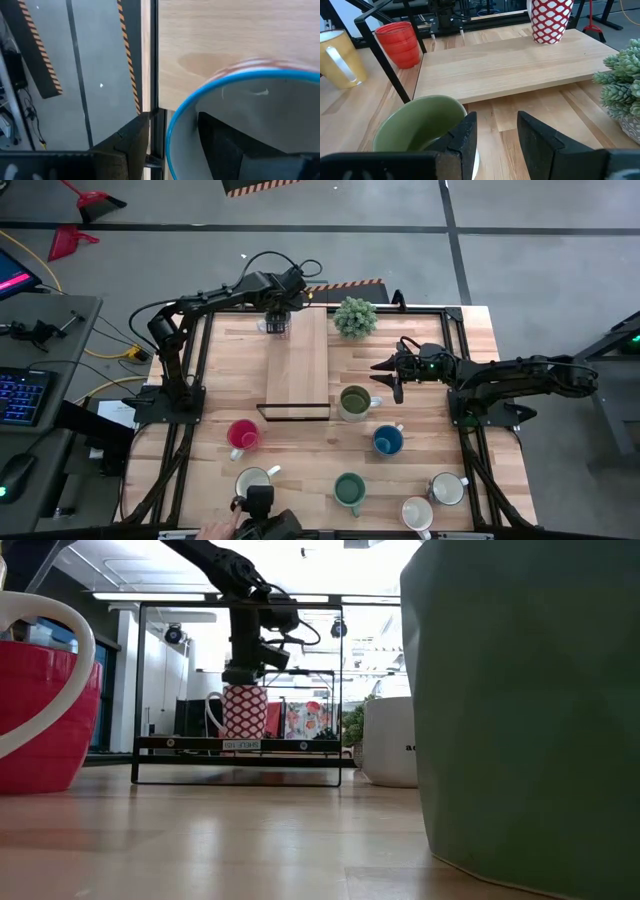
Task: Place coffee mugs
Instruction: Put the white mug on the shelf
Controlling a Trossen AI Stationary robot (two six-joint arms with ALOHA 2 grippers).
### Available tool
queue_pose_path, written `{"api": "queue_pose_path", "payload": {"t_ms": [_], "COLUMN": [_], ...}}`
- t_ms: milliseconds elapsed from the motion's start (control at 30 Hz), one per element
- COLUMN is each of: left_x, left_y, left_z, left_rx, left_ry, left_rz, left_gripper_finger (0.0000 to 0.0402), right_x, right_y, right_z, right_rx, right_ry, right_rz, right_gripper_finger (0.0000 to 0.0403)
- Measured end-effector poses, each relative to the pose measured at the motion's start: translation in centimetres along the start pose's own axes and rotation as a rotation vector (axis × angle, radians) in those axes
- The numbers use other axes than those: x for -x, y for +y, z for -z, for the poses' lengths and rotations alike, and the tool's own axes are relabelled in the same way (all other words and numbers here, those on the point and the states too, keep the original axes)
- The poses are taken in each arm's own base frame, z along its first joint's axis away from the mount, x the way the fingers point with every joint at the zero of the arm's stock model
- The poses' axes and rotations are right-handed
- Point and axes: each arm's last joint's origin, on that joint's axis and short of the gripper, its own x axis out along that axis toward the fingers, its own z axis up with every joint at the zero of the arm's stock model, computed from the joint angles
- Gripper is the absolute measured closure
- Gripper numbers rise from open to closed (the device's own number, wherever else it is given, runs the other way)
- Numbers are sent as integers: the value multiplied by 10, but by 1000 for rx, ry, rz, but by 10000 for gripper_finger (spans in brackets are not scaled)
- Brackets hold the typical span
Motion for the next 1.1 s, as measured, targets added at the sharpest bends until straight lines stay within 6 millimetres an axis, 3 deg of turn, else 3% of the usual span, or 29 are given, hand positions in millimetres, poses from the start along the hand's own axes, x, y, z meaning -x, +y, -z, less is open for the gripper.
{"api": "queue_pose_path", "payload": {"t_ms": [333,700,933,1100], "left_x": [26,96,148,165], "left_y": [4,13,-3,-31], "left_z": [5,34,75,115], "left_rx": [17,105,162,212], "left_ry": [-99,-308,-473,-481], "left_rz": [-2,-39,198,345], "left_gripper_finger": [243,243,243,243], "right_x": [0,0,0,0], "right_y": [0,0,1,1], "right_z": [2,2,2,1], "right_rx": [-4,-2,4,0], "right_ry": [16,16,16,16], "right_rz": [-2,-2,-25,-26], "right_gripper_finger": [281,281,281,281]}}
